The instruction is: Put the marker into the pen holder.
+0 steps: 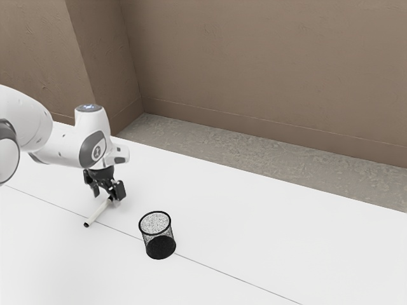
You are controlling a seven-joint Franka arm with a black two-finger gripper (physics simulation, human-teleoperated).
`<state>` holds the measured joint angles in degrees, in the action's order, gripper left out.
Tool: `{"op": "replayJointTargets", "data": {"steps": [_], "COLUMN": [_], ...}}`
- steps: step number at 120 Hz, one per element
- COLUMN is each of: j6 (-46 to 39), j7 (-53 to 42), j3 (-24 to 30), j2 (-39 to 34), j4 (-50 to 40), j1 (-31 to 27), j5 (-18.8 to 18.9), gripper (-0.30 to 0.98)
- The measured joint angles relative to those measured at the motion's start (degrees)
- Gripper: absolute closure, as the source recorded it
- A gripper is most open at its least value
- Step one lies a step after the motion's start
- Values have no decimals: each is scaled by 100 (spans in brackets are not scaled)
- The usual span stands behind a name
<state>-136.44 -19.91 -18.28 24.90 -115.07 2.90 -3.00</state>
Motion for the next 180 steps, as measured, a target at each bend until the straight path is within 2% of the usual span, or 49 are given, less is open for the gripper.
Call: {"op": "replayJointTargets", "data": {"steps": [14,24,60,72,97,115,139,164,180], "j6": [26,49,52,55,65,69,64,48,44], "j7": [-131,-241,-557,-633,-757,-823,-886,-915,-900], "j3": [0,0,-52,-53,-53,-58,-55,-54,-55], "j2": [-29,-30,35,24,13,7,22,34,-46], "j4": [0,0,51,52,53,61,48,27,58], "j1": [0,0,-9,-9,-9,-9,-8,-9,-8], "j5": [-429,-601,-742,-749,-762,-758,-754,-749,-717], "gripper": [0,0,2,9,40,55,63,64,73]}}
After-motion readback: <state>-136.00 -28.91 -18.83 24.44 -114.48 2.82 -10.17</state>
